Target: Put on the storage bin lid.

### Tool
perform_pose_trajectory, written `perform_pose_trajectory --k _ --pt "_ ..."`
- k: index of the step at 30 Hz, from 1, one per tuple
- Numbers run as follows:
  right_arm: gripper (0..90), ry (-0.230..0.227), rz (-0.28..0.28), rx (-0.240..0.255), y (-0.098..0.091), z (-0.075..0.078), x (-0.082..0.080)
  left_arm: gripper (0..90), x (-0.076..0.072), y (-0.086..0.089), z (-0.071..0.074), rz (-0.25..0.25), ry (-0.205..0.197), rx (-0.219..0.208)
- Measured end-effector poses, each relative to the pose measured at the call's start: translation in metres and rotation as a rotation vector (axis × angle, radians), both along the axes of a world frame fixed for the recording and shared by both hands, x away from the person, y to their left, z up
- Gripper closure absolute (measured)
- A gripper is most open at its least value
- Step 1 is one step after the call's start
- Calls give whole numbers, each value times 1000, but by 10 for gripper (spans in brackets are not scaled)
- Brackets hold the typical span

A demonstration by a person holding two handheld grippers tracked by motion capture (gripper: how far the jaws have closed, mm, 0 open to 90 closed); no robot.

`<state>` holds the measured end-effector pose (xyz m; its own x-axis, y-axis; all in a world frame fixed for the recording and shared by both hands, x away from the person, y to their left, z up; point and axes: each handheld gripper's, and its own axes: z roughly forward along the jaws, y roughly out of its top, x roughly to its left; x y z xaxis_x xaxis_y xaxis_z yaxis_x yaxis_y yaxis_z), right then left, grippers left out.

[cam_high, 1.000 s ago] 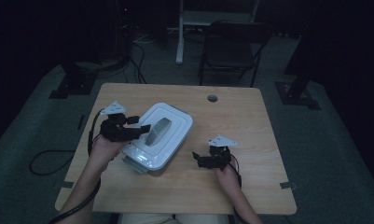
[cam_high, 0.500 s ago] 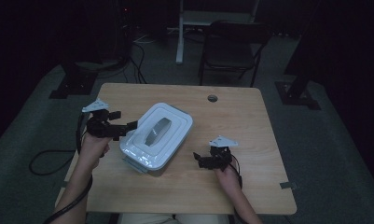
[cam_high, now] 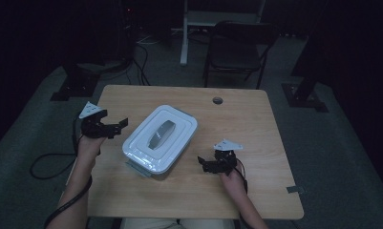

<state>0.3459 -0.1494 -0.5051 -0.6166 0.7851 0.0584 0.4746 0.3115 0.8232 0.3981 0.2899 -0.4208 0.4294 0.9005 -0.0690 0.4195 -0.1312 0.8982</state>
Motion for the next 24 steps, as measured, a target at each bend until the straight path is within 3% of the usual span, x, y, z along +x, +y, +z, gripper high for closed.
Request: perform_pose_trajectory --k 5,9,13,18,24 --pt "123 -2 -3 3 -1 1 0 15 7 5 -23 19 -18 12" --pt "123 -4 -9 12 -1 1 0 15 13 6 -42 20 3 -4" --pt "123 -17 -25 23 0 1 0 15 17 -2 -58 1 26 8" --pt "123 -15 -42 32 1 1 2 15 21 -13 -69 -18 55 31" --pt "124 -14 -64 18 5 1 6 15 21 -23 -74 -50 61 41"
